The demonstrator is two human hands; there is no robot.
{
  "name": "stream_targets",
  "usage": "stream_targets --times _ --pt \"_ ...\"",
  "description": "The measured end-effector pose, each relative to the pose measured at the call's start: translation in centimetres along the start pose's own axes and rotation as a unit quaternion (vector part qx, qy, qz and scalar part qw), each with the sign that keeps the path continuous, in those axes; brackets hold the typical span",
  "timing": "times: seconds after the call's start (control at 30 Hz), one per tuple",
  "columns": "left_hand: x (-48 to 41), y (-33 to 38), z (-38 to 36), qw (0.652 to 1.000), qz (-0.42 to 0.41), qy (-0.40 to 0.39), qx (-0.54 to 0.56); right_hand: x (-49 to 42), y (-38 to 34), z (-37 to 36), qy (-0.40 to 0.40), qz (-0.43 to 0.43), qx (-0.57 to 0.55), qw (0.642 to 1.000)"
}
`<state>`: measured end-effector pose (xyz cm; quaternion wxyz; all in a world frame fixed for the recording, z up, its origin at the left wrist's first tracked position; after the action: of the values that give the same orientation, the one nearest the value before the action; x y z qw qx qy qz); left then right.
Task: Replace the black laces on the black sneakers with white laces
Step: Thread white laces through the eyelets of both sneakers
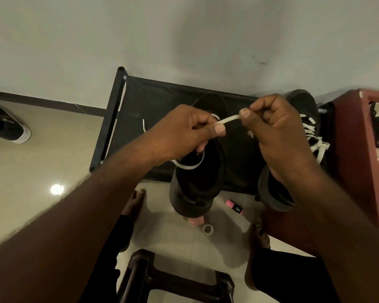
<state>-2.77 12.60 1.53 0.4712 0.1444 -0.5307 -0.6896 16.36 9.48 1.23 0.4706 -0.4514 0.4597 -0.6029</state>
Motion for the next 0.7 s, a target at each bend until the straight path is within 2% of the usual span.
stream_targets --times 0.13,0.2,0.23,0.3,0.37,0.5,0.6,0.67,0.7 --pt "-0.2 -0.4 1.4 0.991 0.020 0.130 0.037 -0.2 0.6 0.8 0.036 -0.029 -0.009 0.999" --pt "-0.3 -1.1 2.8 0.969 0.045 0.213 0.119 -0.3 0.7 1.2 0.079 -0.032 -0.038 0.996" --pt "-0.2 -1.6 3.6 0.944 0.069 0.255 0.198 -0.4 0.7 1.5 0.109 -0.033 -0.066 0.991" --pt "-0.2 -2.7 4.9 0.872 0.113 0.307 0.364 -0.5 0.6 2.0 0.164 -0.038 -0.124 0.978" --pt "-0.1 -3.4 5.4 0.828 0.145 0.321 0.436 -0.5 0.7 1.9 0.187 -0.053 -0.178 0.965" --pt "-0.5 -3.8 5.1 0.818 0.158 0.348 0.429 -0.4 0.9 0.8 0.155 -0.084 -0.262 0.949" --pt "-0.6 -4.0 5.1 0.811 0.170 0.365 0.425 -0.6 1.2 0.8 0.137 -0.082 -0.276 0.948" --pt "-0.7 -4.2 5.0 0.819 0.194 0.374 0.389 -0.7 1.4 1.0 0.122 -0.076 -0.277 0.950" --pt "-0.8 -4.3 4.9 0.837 0.203 0.381 0.337 -0.7 1.5 1.0 0.105 -0.070 -0.261 0.957"
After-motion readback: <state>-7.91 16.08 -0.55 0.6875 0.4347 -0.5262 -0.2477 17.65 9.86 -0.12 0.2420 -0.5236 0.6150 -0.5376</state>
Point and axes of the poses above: each hand's wrist, its own x-axis away from the middle knuckle, its own z-axis out of the back of the hand, y = z × x, the point moved 1 cm from there along -x, towards the middle knuckle, and after that the axes turned 6 degrees about -x, right-handed, at the moved point
